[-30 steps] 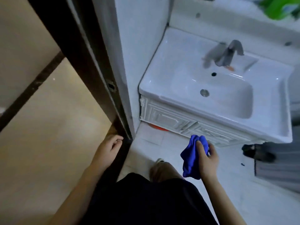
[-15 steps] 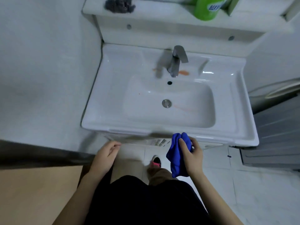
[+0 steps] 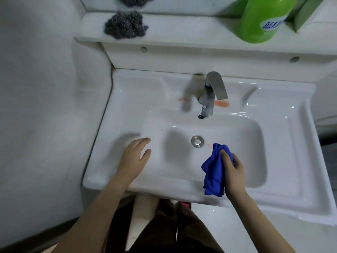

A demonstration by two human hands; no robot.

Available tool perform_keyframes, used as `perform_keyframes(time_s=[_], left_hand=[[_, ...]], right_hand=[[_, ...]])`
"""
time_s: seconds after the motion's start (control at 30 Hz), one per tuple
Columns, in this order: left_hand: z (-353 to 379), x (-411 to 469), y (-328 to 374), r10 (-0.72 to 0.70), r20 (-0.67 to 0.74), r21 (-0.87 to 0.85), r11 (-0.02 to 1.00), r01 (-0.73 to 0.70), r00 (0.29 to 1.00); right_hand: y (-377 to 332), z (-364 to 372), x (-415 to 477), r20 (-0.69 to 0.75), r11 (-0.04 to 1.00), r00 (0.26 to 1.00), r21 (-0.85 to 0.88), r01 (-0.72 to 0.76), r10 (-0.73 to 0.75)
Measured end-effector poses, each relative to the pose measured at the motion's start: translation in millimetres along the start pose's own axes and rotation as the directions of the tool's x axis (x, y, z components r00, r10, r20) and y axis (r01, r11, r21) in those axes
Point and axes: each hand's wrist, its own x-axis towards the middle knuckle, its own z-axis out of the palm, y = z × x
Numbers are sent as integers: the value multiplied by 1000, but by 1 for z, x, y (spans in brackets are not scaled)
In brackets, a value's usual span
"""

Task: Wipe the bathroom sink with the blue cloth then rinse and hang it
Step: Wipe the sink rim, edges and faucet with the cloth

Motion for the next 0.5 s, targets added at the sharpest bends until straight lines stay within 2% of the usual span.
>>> perform_keyframes(time_s=[0.13,0.27,0.4,0.47,0.5], left_hand=[[11,54,-46,62,-62,213,976,-48,996],[28,86,-95,66,-85,311,950,-36,994],[42,91,-119,125,-111,387,919,-73,986],[44,92,-124,132,-119,396,915,-75,984],[44,94,-125,129,-123,396,916,-71,984]], right_hand=[[23,66,50,64,1000,998,9,-3,3],[50,148,103,96,996,995,-82,38,-30],[75,228,142,-9,942,995,-324,91,-99],[81,263,147,-118,877,983,-476,71,-144],[84,274,143,-117,842,974,-530,106,-196]])
